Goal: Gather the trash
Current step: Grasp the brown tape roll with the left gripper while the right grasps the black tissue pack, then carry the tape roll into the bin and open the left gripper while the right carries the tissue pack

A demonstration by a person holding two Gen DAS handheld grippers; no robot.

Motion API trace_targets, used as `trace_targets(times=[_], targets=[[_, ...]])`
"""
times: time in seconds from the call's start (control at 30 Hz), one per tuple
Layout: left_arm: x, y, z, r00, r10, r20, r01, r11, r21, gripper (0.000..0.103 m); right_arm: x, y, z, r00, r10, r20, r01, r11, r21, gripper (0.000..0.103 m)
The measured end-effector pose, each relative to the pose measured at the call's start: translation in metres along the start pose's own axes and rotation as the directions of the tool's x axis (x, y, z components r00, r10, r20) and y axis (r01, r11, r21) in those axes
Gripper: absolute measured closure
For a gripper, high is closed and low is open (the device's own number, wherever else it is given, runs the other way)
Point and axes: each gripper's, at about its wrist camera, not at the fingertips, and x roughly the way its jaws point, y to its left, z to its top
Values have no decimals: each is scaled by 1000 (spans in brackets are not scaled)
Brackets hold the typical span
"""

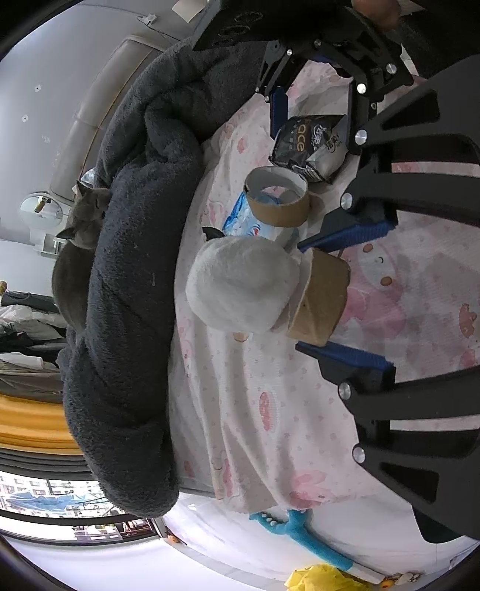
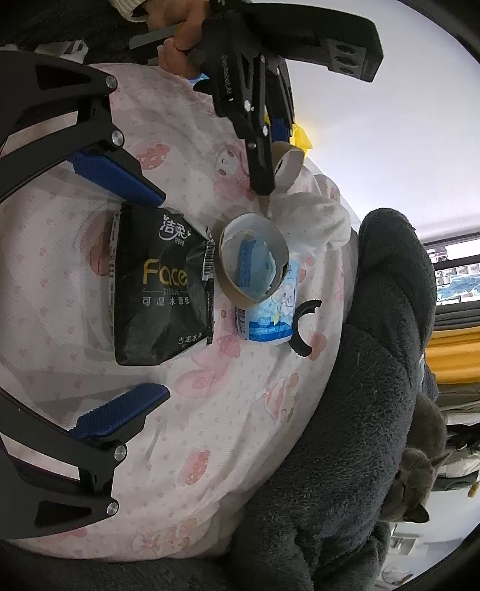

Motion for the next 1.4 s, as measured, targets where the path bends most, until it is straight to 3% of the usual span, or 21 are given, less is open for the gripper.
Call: trace_targets(times=[0.6,0.7,0.8,1.07,1.4], targets=[[-30,5,2,999,5,44,-5,1000,8,53,14,10,10,998,-43,-39,44,999,9,7],[-36,9,2,999,2,47,-2,1000,-7,53,14,9,12,998,-57,-40,58,998,21,27],[-43,12,0,999,4,52,-3,1000,-13,53,10,7,14,997,-65,-45,67,997,32,29],[-57,25,-8,999,27,47,-24,998,-65,53,-20,4,23,995,-89,43,85,994,74,29],[-82,39,-18,995,75,67,-67,992,-106,53,-40,28,39,984,-100,145,87,992,88,29]])
